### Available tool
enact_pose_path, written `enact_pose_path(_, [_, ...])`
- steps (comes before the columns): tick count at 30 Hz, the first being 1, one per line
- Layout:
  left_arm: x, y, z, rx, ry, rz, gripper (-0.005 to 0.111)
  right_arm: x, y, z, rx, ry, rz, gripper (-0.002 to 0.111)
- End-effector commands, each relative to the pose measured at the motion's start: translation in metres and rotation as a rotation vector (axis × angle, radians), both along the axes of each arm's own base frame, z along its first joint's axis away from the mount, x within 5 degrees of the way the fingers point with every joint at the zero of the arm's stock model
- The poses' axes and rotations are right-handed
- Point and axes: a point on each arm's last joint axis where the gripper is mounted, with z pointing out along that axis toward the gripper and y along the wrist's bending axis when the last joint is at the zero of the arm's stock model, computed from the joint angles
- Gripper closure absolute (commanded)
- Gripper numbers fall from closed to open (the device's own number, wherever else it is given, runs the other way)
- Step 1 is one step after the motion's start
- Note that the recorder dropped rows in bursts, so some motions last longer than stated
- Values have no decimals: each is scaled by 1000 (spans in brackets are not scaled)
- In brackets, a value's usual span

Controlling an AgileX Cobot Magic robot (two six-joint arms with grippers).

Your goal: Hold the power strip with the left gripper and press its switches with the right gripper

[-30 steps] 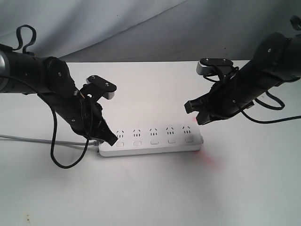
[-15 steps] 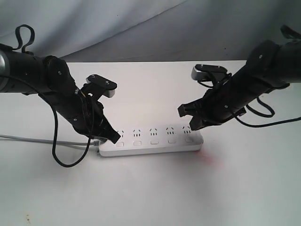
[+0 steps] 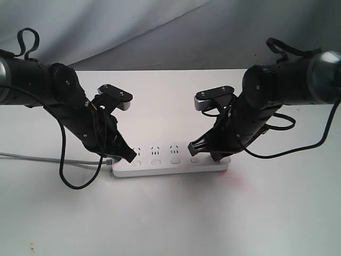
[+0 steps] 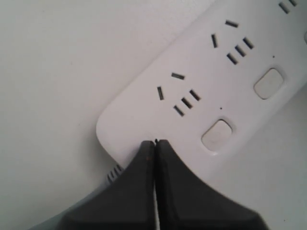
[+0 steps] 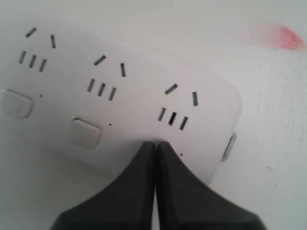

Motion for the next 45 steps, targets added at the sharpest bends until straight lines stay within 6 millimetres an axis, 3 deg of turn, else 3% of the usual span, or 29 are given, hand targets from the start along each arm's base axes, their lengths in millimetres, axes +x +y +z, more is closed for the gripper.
enact_pose_path(1, [0,-3,1,-11,-2,12,107,1,0,0,-22,-27,7,108])
enact_pose_path(25, [0,-3,1,-11,-2,12,107,-7,5,-3,-37,20,-14,108])
enact_pose_path(38, [0,-3,1,-11,-2,12,107,-9,3,-40,-116,111,-7,108])
enact_pose_path(45, [0,-3,1,-11,-2,12,107,-7,4,-26,-92,74,-7,108])
